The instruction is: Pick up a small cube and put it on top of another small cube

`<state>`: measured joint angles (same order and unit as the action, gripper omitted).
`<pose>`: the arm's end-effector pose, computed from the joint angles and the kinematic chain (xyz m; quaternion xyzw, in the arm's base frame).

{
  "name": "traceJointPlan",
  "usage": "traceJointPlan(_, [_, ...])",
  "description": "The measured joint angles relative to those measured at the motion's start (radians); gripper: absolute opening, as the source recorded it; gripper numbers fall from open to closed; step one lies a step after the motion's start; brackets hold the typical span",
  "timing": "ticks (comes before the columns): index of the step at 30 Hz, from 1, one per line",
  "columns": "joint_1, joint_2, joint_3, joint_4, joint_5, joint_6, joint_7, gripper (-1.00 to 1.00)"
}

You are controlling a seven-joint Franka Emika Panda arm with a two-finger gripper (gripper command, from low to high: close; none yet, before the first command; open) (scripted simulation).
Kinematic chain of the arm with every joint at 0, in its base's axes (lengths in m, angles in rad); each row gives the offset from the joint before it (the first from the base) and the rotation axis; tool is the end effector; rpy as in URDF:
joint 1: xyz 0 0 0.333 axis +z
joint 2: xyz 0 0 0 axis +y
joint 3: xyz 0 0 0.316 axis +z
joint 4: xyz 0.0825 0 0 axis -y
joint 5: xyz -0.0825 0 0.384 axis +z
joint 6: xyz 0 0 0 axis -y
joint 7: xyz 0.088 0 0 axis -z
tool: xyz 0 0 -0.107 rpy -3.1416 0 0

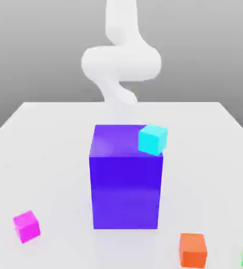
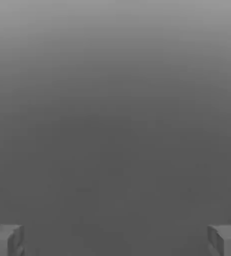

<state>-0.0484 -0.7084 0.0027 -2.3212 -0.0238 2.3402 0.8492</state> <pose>0.3807 -0.0174 0.6715 -0.8445 0.4001 -0.3320 0.1282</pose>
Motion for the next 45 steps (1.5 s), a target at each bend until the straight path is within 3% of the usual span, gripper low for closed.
traceJointPlan(16, [-0.244, 0.587, -0.082, -0.136, -0.085, 0.259, 0.263, 0.00])
traceJointPlan(25, [-0.372, 0.910, -0.106, -0.209, 0.066, 0.410, 0.264, 0.00])
traceJointPlan(30, [-0.412, 1.091, -0.066, -0.183, 0.119, 0.546, 0.233, 0.00])
traceJointPlan(31, [-0.417, 1.114, -0.061, -0.179, 0.122, 0.564, 0.231, -1.00])
traceJointPlan(38, [-0.418, 1.113, -0.060, -0.179, 0.120, 0.564, 0.233, -1.00])
traceJointPlan(43, [-0.400, 0.957, -0.085, -0.210, 0.082, 0.437, 0.261, -1.00])
traceJointPlan(45, [-0.356, 0.961, -0.050, -0.172, 0.056, 0.387, 0.276, -1.00])
